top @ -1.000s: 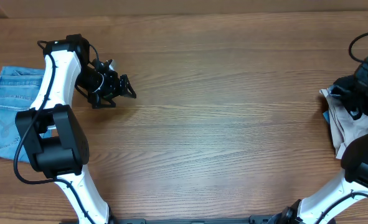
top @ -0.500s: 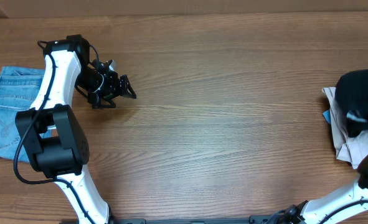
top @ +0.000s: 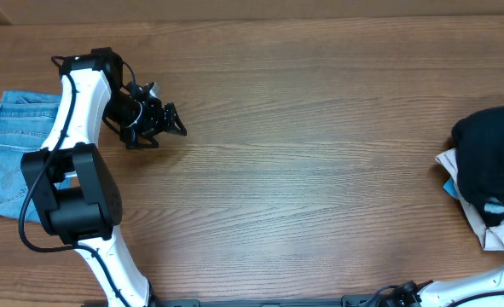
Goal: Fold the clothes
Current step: 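Carry the black bundle with the right gripper onto the right cloth stack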
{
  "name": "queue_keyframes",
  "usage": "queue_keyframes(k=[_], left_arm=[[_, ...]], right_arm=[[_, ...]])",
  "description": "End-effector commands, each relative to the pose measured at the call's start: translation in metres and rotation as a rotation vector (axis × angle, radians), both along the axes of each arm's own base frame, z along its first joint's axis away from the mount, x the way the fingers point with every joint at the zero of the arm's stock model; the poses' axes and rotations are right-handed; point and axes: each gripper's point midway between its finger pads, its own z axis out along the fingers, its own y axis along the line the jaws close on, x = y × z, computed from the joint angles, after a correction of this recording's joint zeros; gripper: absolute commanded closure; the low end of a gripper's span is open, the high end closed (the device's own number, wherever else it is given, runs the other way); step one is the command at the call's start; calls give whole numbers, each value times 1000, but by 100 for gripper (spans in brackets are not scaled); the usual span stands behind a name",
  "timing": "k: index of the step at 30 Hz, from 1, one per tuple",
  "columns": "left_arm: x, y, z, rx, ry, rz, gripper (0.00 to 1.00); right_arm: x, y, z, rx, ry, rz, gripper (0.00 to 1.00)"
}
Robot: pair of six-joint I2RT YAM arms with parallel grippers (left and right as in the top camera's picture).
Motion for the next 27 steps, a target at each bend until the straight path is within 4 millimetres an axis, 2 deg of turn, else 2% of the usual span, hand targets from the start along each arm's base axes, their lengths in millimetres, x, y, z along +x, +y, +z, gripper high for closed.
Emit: queue_keyframes(k=[1, 2, 3, 4, 7, 11, 14, 15, 18, 20, 23, 26, 27], left_arm=[[2, 0, 1, -15, -16, -24, 15], [2, 0, 1, -15, -16, -24, 15], [2, 0, 1, -15, -16, -24, 15], [2, 0, 1, -15, -16, -24, 15], [2, 0, 1, -15, -16, -24, 15], [2, 0, 1, -15, -16, -24, 15], [2, 0, 1, -15, -16, -24, 15], [2, 0, 1, -14, -16, -24, 15], [2, 0, 1, -14, -17, -24, 15], [2, 0, 1, -14, -17, -24, 15], [2, 0, 1, -12, -18, -25, 15], [1, 4, -1, 12, -13, -28, 15], [1, 4, -1, 11, -13, -28, 15]], right_arm=[[54, 29, 53, 26, -444, 158, 78], [60, 37, 68, 35, -537, 182, 74], [60, 40, 75, 39, -556, 189, 72], [59, 42, 77, 38, -549, 190, 66], [49, 43, 73, 61, -471, 151, 62], [21, 25, 51, 32, -243, 37, 62], [-11, -1, 36, -21, -74, -103, 63], [-21, -9, 36, -27, -62, -154, 65], [-33, -21, 41, -33, -86, -228, 66], [-34, -23, 48, -27, -127, -255, 65], [-20, -17, 73, -48, -269, -213, 65], [-14, -17, 112, -130, -357, -195, 63], [-7, -16, 137, -185, -439, -159, 62]])
